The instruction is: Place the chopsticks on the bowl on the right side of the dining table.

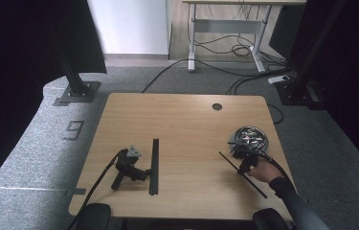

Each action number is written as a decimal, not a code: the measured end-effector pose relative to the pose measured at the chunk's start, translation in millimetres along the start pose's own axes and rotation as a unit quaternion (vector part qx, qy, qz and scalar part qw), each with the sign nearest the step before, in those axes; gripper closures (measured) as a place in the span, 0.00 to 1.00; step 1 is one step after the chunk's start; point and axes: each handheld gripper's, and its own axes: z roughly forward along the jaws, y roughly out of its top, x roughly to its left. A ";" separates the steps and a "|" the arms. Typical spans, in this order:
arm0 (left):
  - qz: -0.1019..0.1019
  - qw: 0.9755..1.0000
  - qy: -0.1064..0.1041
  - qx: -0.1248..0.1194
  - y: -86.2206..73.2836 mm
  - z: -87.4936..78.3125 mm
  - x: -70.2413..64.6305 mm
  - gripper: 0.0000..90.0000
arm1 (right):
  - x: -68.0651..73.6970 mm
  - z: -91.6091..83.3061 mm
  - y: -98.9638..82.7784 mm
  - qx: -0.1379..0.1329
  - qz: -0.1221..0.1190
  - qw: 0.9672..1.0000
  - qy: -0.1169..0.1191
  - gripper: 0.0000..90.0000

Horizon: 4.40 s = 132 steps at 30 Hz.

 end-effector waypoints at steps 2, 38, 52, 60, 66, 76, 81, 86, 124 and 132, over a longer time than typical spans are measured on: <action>0.000 1.000 0.000 0.000 0.0 0.0 0.0 0.00 | -0.3 0.3 1.8 0.006 0.000 1.000 0.004 0.89; 0.000 1.000 0.000 0.000 0.0 0.1 0.0 0.00 | -3.7 -25.7 9.1 -0.009 -0.009 1.000 0.019 0.95; 0.000 1.000 0.000 0.000 0.0 0.0 0.0 0.00 | -3.7 -65.2 15.5 -0.042 -0.016 0.999 0.022 0.95; 0.002 1.000 0.001 0.001 0.1 -0.1 0.3 0.00 | -4.9 -80.0 18.9 -0.052 -0.015 0.998 0.012 0.95; 0.001 1.000 0.000 0.000 0.0 0.0 0.2 0.00 | -15.8 -89.8 18.2 -0.065 -0.003 0.998 0.002 0.95; 0.001 1.000 0.000 0.001 0.0 -0.1 0.1 0.00 | -38.2 -86.5 22.4 -0.067 0.026 0.997 -0.014 0.95; 0.000 1.000 0.000 0.000 0.0 0.1 -0.1 0.00 | -46.5 -79.0 24.6 -0.067 0.038 0.997 -0.017 0.95; 0.000 1.000 0.000 0.000 0.0 0.1 -0.1 0.00 | -52.4 -69.6 28.1 -0.060 0.046 0.997 -0.022 0.95; 0.000 1.000 0.000 0.000 0.0 0.0 0.0 0.00 | -59.3 -63.4 3.7 -0.192 0.106 0.972 -0.083 0.30; 0.001 1.000 0.000 0.000 -0.1 0.0 0.1 0.00 | -57.3 -60.6 -14.2 -0.274 0.157 0.944 -0.096 0.08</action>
